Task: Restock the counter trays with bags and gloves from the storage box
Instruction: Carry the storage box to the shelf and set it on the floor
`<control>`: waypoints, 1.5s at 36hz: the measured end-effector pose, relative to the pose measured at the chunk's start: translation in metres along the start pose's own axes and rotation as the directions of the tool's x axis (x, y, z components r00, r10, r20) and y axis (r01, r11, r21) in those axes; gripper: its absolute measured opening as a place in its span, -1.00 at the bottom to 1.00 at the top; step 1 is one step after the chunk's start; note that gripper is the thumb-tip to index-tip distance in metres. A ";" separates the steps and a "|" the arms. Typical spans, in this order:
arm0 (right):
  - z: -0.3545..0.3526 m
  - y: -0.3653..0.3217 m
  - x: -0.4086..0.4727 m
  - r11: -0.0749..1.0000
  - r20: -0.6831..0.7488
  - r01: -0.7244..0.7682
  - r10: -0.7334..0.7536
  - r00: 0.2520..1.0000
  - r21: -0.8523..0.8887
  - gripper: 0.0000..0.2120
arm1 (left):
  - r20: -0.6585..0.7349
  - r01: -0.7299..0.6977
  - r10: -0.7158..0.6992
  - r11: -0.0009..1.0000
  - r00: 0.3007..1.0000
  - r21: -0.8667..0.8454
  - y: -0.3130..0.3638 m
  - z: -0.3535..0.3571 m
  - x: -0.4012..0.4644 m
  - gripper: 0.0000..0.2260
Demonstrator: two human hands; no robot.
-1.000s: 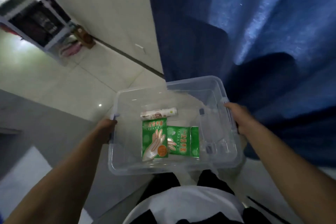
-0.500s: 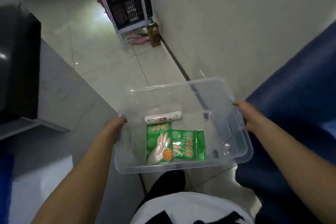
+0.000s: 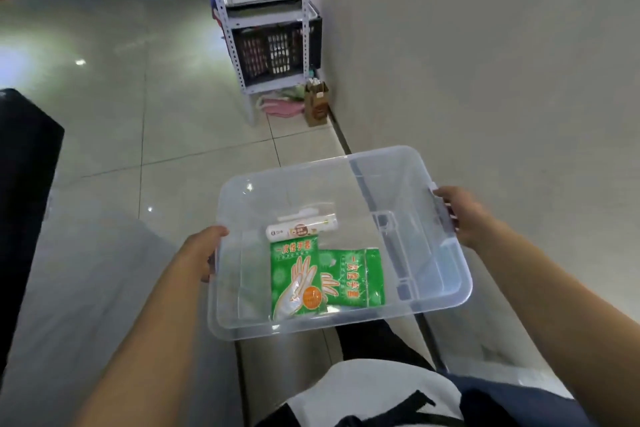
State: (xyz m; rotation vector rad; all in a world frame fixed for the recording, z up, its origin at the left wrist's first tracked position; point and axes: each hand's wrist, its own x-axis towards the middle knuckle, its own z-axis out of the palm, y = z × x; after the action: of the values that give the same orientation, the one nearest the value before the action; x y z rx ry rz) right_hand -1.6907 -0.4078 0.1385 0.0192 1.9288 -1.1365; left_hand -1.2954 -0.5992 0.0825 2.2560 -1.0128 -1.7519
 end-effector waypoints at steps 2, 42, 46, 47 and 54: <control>0.018 -0.023 0.035 1.000 0.016 -0.002 0.002 1.000 -0.016 -0.79 | -0.003 0.008 -0.008 1.000 1.000 -0.018 0.030 0.003 0.021 -0.75; 0.772 -0.567 0.298 0.942 0.458 0.135 0.022 0.889 -0.307 -0.78 | -0.150 0.033 -0.092 0.933 0.984 -0.359 0.585 -0.420 0.431 -0.72; 0.857 -0.603 0.335 0.938 0.469 0.144 0.023 0.883 -0.316 -0.78 | -0.152 0.028 -0.088 0.933 0.984 -0.359 0.638 -0.469 0.487 -0.68; 0.878 -0.613 0.344 0.938 0.474 0.132 0.038 0.880 -0.319 -0.80 | -0.157 0.036 -0.098 0.934 0.983 -0.354 0.652 -0.479 0.498 -0.67; 1.011 -0.682 0.397 0.942 0.461 0.063 0.101 0.882 -0.328 -0.81 | -0.179 0.087 -0.161 0.927 0.971 -0.366 0.748 -0.549 0.562 -0.63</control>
State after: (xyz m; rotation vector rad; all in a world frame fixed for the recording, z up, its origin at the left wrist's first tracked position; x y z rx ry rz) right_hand -1.5401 -1.6811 0.1417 -0.3921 1.6425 -0.6982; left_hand -1.0647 -1.6569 0.1507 2.2423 -0.4747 -1.5502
